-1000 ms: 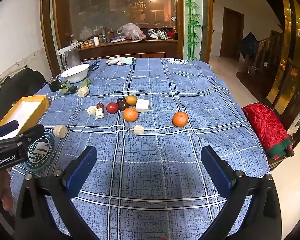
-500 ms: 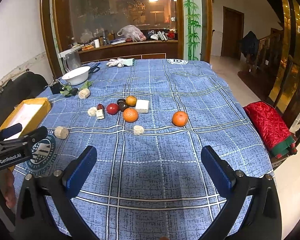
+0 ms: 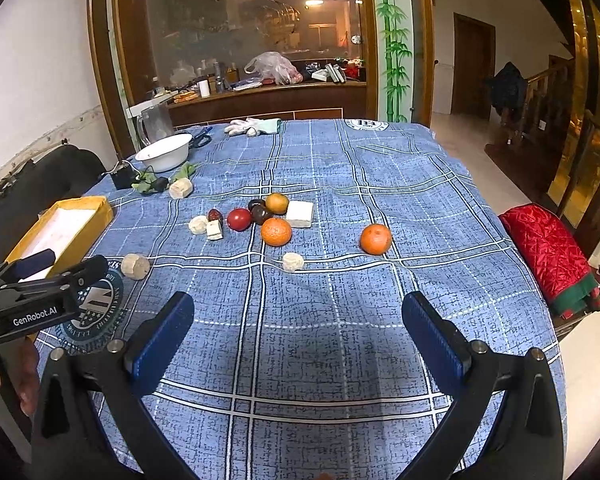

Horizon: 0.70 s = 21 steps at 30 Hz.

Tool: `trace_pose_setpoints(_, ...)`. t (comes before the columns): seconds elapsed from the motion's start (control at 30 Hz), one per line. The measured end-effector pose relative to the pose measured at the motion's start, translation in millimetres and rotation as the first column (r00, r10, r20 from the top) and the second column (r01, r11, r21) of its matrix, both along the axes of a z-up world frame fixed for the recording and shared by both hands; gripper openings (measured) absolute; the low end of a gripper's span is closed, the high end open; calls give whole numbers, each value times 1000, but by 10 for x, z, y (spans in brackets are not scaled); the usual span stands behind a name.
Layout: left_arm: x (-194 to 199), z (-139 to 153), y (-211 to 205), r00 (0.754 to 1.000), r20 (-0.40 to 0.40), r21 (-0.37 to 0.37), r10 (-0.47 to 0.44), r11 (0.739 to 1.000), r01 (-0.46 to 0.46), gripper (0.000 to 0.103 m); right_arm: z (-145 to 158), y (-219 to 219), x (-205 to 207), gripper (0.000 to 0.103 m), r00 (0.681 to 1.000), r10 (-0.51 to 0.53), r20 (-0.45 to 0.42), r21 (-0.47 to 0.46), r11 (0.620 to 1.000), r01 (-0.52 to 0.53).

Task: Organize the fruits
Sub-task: 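Move left tool toward small beige cube while right tool approaches round beige ball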

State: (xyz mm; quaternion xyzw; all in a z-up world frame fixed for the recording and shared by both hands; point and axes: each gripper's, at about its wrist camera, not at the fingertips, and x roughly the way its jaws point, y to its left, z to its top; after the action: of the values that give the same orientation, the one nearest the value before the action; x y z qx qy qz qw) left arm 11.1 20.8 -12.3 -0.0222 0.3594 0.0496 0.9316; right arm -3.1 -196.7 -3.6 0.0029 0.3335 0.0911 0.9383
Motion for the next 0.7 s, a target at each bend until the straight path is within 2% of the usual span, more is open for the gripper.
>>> trace_pose_setpoints(0.7, 75, -45, 59, 1000, -13, 2, 15, 1000, -15, 102, -68, 30, 45, 103, 1000, 15, -10, 14, 1000, -15)
